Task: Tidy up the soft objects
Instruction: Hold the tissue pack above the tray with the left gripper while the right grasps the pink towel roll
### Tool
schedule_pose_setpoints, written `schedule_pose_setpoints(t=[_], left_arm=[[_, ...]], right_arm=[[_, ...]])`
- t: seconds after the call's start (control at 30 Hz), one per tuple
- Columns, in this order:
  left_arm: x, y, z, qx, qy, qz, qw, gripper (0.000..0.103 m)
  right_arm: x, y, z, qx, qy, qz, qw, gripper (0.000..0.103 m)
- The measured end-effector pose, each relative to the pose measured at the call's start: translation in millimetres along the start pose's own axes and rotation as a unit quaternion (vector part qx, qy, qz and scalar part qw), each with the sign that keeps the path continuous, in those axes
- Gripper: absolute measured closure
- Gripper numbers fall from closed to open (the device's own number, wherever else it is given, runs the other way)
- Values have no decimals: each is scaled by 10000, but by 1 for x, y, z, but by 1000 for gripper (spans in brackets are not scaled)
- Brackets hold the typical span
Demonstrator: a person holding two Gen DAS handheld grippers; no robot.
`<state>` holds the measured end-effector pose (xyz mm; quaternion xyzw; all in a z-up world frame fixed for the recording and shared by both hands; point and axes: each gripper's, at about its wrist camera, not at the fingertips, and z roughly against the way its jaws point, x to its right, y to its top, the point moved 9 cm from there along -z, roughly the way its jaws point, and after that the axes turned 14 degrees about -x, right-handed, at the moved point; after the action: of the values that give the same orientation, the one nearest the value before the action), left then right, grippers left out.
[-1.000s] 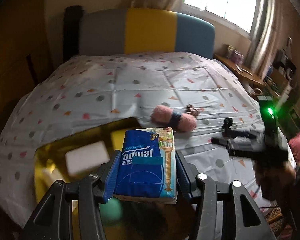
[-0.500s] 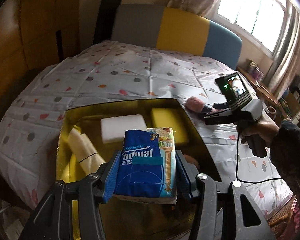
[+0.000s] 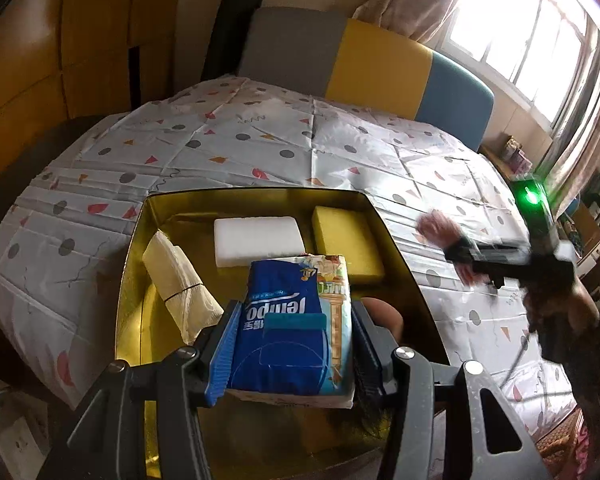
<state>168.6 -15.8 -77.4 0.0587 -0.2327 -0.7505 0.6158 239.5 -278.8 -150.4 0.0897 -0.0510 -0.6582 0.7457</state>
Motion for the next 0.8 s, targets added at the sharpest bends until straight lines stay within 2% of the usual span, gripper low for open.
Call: schedule_pose_setpoints(t=[0.17,0.3,0.5,0.8], left_arm=[[-1,-9,8,59,3,29,10000,50],[-8,-16,17,131,56,178,9997,50],[-34,-26,33,276,276,507,9980,50],[-68,-48,33,175,676,924,9933,50]], right_arm=[[5,-57,-9,-122,54,-303,9995,61],[10,-84,-25,-134,-23,-514,9986,62],[14,-90,-28,212,-61,-567,9981,63],[13,-90,-30,288,-189,-481,9983,64]])
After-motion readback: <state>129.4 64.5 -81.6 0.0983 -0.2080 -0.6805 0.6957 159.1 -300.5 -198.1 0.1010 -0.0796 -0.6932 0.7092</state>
